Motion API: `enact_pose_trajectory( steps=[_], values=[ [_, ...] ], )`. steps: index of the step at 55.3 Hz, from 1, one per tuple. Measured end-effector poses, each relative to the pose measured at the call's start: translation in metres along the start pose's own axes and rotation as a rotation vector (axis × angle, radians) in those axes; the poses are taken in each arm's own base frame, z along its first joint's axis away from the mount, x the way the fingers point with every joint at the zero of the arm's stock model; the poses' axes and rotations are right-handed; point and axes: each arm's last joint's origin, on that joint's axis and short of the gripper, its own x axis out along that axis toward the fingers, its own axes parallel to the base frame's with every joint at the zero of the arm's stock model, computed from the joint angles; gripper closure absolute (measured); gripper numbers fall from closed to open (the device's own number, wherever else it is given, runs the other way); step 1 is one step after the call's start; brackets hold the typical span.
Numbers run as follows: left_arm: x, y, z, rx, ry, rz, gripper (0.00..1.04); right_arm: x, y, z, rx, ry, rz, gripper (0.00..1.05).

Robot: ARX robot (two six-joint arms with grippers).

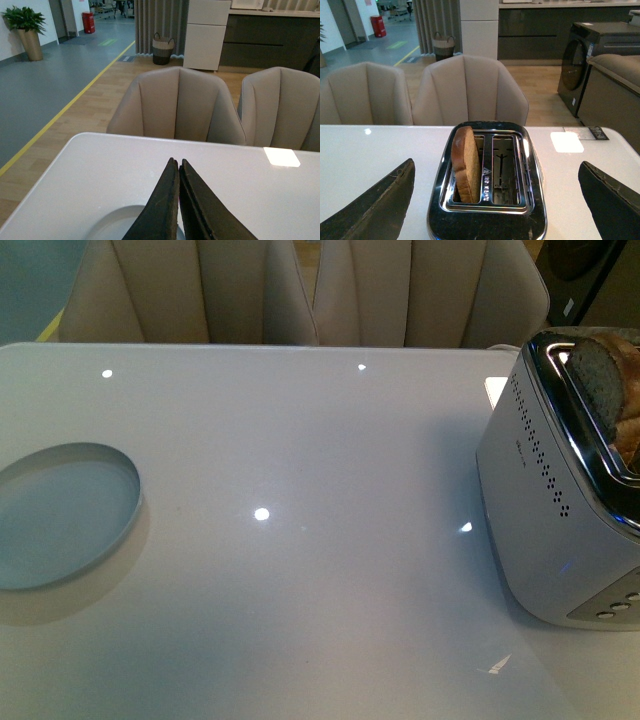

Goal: Left arm holds plate, right arm toasts bread

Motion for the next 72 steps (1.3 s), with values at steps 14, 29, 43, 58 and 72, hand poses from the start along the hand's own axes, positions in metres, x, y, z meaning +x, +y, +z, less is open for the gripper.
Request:
enact_pose_trajectory(
  steps=[14,29,43,58,72],
  values=[
    [-0.025,0.000,0.001,0.001,-0.003,0.001,1.02,0.000,0.000,0.000,0.000,0.000,0.000,0.09],
    [-0.050,0.000,0.002,0.003,-0.010,0.001,1.02,0.000,0.000,0.000,0.000,0.000,0.000,0.09],
    [-0.065,0.000,0.008,0.003,-0.030,0.001,1.02,0.000,0.000,0.000,0.000,0.000,0.000,0.09],
    [-0.074,0.000,0.009,0.003,-0.034,0.001,1.02,0.000,0.000,0.000,0.000,0.000,0.000,0.09],
    [-0.079,0.000,0.009,0.003,-0.035,0.001,1.02,0.000,0.000,0.000,0.000,0.000,0.000,0.09]
  ],
)
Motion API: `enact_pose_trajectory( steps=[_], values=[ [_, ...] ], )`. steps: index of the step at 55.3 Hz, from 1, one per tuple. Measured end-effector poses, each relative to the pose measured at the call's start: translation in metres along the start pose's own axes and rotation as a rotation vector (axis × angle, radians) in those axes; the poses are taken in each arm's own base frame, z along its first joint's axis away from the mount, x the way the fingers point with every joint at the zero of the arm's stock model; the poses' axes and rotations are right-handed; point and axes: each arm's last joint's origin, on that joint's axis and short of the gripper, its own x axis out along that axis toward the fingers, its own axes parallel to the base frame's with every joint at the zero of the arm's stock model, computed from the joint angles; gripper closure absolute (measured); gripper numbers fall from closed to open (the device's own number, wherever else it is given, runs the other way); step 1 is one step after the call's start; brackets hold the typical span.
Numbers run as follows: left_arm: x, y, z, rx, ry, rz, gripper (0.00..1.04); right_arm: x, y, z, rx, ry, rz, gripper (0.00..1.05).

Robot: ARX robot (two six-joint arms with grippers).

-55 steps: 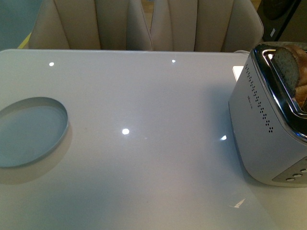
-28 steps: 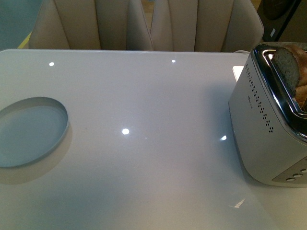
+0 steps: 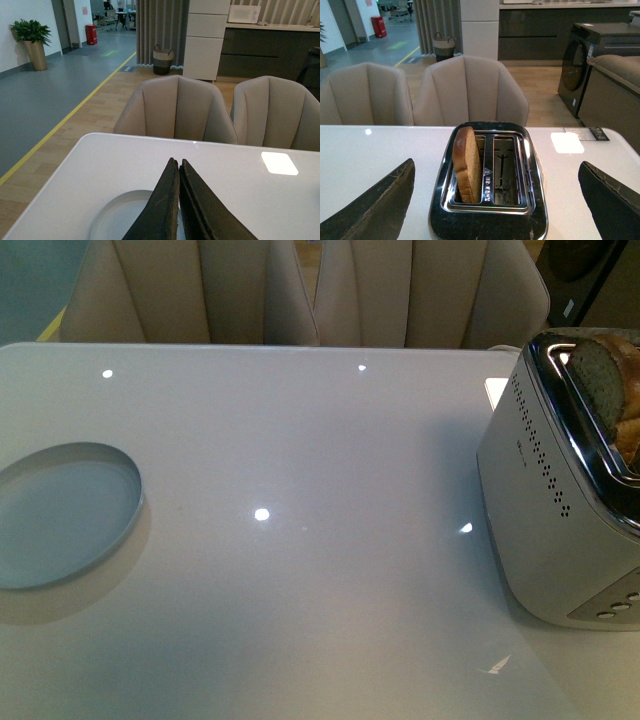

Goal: Left arm holds plate, right arm toasts bread

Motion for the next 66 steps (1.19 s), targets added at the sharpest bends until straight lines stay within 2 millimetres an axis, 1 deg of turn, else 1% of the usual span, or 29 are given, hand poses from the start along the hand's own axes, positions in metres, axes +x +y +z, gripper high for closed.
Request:
enact_pose_trajectory(
  steps=[10,13,15,40,47,48,55,56,59,60,63,64,66],
  values=[
    [-0.005,0.000,-0.001,0.000,0.001,0.000,1.02,0.000,0.000,0.000,0.000,0.000,0.000,0.09],
    [-0.012,0.000,-0.005,0.000,0.035,0.000,1.02,0.000,0.000,0.000,0.000,0.000,0.000,0.09],
    [-0.014,0.000,-0.004,0.000,0.017,0.000,1.02,0.000,0.000,0.000,0.000,0.000,0.000,0.09],
    [-0.015,0.000,-0.003,0.000,0.006,0.000,1.01,0.000,0.000,0.000,0.000,0.000,0.000,0.09],
    [-0.015,0.000,-0.003,0.000,0.006,0.000,0.75,0.000,0.000,0.000,0.000,0.000,0.000,0.09],
    [-0.015,0.000,-0.003,0.000,0.006,0.000,0.74,0.000,0.000,0.000,0.000,0.000,0.000,0.09],
    [-0.015,0.000,-0.003,0.000,0.006,0.000,0.50,0.000,0.000,0.000,0.000,0.000,0.000,0.09],
    [-0.015,0.000,-0.003,0.000,0.006,0.000,0.49,0.000,0.000,0.000,0.000,0.000,0.000,0.09],
    [-0.015,0.000,-0.003,0.000,0.006,0.000,0.38,0.000,0.000,0.000,0.000,0.000,0.000,0.09],
    [-0.015,0.000,-0.003,0.000,0.006,0.000,0.36,0.000,0.000,0.000,0.000,0.000,0.000,0.09],
    [-0.015,0.000,-0.003,0.000,0.006,0.000,0.26,0.000,0.000,0.000,0.000,0.000,0.000,0.09],
    [-0.015,0.000,-0.003,0.000,0.006,0.000,0.24,0.000,0.000,0.000,0.000,0.000,0.000,0.09],
    [-0.015,0.000,-0.003,0.000,0.006,0.000,0.15,0.000,0.000,0.000,0.000,0.000,0.000,0.09]
  ],
)
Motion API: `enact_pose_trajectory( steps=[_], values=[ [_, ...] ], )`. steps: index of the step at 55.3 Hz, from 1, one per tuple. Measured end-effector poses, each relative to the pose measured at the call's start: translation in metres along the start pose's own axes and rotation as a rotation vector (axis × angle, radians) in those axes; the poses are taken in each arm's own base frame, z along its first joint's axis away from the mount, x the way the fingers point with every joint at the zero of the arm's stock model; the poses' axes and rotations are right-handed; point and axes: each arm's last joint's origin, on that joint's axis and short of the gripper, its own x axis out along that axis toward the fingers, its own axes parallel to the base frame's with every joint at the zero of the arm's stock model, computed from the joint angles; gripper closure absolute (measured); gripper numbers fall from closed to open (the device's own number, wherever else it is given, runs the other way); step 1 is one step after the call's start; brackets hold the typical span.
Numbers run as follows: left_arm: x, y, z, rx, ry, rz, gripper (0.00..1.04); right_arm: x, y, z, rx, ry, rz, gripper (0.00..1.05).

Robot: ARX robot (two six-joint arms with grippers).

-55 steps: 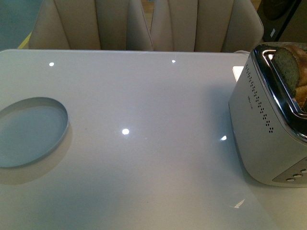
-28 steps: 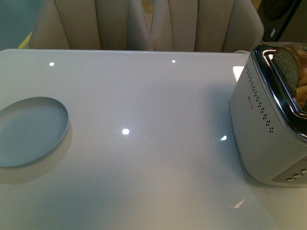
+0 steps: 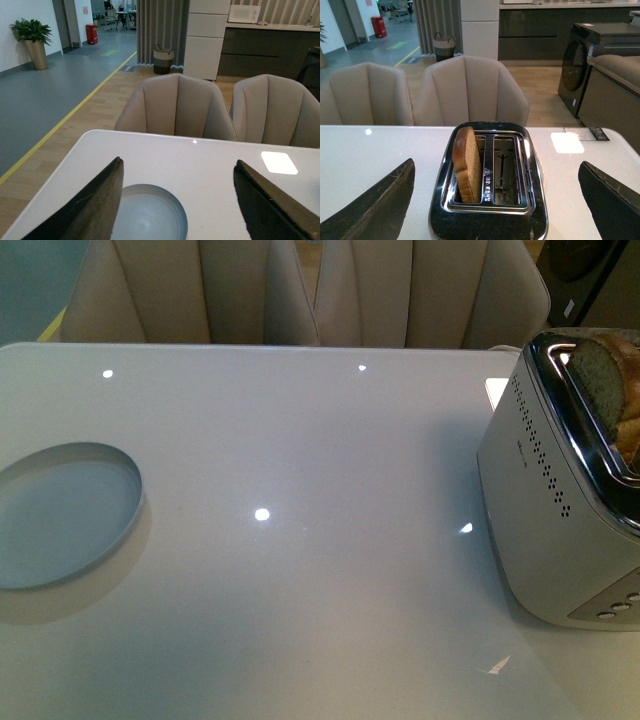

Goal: Left arm holds plate, right arm toasts bread

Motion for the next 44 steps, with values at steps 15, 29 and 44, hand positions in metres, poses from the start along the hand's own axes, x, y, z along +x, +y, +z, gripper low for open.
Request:
enact_pose_trajectory(
  steps=[15,29,44],
  values=[
    [0.0000,0.0000,0.0000,0.002,0.000,0.000,0.07,0.0000,0.0000,0.0000,0.000,0.000,0.000,0.09],
    [0.0000,0.0000,0.0000,0.002,0.000,0.000,0.07,0.0000,0.0000,0.0000,0.000,0.000,0.000,0.09],
    [0.0000,0.0000,0.0000,0.002,0.000,0.000,0.07,0.0000,0.0000,0.0000,0.000,0.000,0.000,0.09]
  ],
)
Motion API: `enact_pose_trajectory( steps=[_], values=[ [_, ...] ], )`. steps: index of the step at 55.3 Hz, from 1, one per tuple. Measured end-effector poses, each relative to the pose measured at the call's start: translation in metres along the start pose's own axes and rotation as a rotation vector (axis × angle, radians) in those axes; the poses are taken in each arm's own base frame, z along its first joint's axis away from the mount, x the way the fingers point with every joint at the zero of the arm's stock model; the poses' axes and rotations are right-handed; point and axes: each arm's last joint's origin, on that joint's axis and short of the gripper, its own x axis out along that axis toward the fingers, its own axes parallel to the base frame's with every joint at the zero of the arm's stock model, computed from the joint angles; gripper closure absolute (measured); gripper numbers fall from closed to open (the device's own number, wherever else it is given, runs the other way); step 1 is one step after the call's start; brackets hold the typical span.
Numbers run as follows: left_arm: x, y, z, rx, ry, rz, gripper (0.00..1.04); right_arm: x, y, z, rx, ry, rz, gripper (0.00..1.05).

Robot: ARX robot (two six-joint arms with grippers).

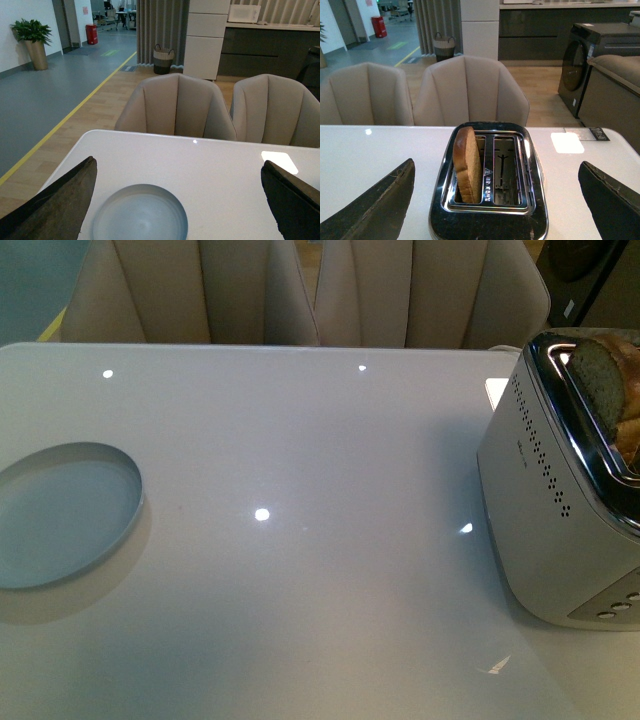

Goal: Left arm holds plate, right arm toasts bread

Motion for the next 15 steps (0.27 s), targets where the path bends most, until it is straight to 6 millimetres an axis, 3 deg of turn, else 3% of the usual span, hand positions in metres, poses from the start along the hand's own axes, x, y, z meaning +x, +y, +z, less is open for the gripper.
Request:
enact_pose_trajectory(
  steps=[15],
  values=[
    [0.0000,0.0000,0.0000,0.000,0.000,0.000,0.07,0.0000,0.0000,0.0000,0.000,0.000,0.000,0.09]
  ],
)
